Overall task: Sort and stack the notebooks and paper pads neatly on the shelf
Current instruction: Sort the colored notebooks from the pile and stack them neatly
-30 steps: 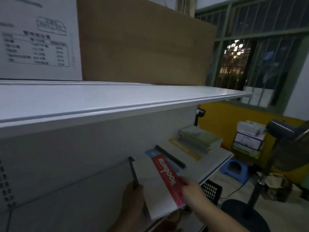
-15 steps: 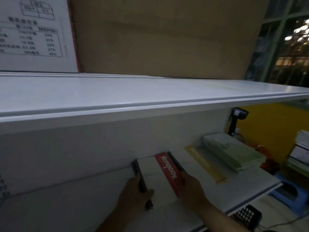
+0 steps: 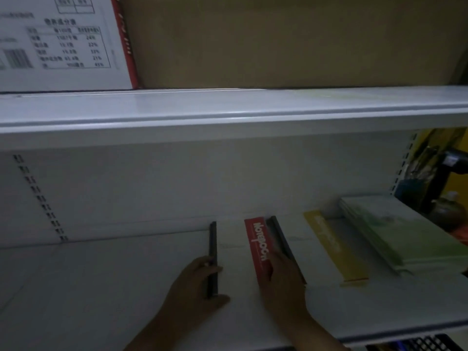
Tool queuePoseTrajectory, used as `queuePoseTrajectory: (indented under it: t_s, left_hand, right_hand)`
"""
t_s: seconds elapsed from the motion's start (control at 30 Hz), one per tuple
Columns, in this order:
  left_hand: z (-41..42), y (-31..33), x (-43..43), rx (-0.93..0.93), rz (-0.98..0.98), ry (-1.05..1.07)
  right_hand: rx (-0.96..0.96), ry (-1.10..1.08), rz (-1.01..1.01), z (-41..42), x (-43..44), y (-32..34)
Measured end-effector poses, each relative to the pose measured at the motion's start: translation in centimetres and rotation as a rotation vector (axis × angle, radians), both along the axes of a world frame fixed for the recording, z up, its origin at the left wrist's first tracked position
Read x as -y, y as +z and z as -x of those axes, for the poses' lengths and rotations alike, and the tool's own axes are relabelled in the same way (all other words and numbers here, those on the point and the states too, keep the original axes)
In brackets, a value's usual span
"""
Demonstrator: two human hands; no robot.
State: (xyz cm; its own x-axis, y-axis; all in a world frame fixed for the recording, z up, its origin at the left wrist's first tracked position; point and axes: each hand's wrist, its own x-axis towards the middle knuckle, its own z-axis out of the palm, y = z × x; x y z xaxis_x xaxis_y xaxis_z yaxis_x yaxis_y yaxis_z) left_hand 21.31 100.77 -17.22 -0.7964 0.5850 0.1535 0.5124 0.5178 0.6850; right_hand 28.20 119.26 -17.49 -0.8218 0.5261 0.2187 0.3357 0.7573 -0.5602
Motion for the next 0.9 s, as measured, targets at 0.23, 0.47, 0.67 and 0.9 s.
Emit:
queuePoseTrajectory:
  t_s: [0.23, 0.47, 0.67, 0.9]
  left_hand:
    - [0.5, -1.4, 0.0, 0.061, -0.075, 0.113]
    - [0.2, -0.5, 0.1, 0.084, 0.057, 0.074]
    - [1.0, 3.3, 3.7, 0.055, 0.364, -0.092]
    - [3.7, 12.4, 23.4, -0.225, 0.574, 0.221]
  right_hand:
    - [0.071, 0.010, -0.078, 0.1, 0.3, -0.5]
    - [0.072, -0.013, -0.306, 0.1, 1.4, -0.6]
    - [0.321, -0.005, -0.318, 0.6, 3.1, 2.6]
    - [0.390, 0.528, -0.577, 4.4, 21.2, 9.0]
